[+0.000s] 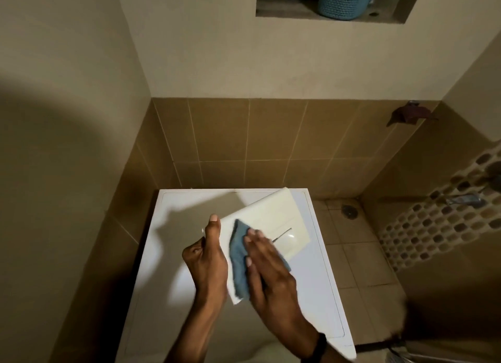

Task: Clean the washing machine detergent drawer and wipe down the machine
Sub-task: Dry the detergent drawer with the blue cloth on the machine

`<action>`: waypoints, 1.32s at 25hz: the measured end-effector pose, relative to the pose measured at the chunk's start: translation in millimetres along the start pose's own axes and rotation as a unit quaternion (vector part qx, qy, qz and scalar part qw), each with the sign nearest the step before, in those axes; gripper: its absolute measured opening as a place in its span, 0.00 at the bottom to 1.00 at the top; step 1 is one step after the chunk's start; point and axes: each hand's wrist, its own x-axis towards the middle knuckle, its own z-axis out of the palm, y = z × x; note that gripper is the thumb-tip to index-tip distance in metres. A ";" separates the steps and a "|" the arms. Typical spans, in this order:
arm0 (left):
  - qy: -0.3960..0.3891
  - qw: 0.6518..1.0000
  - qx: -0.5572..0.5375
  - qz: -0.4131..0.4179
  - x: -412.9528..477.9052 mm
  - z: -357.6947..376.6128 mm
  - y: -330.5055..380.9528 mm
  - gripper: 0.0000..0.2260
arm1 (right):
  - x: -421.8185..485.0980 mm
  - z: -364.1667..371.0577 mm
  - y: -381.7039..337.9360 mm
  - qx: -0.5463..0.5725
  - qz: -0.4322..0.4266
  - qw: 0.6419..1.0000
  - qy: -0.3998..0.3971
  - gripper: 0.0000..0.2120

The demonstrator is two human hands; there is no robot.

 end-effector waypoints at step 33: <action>0.028 0.983 -0.043 -0.178 -9.3 -16.3 7.0 0.20 | -40.7 -8.5 19.8 -0.212 -0.137 0.962 -0.103 0.24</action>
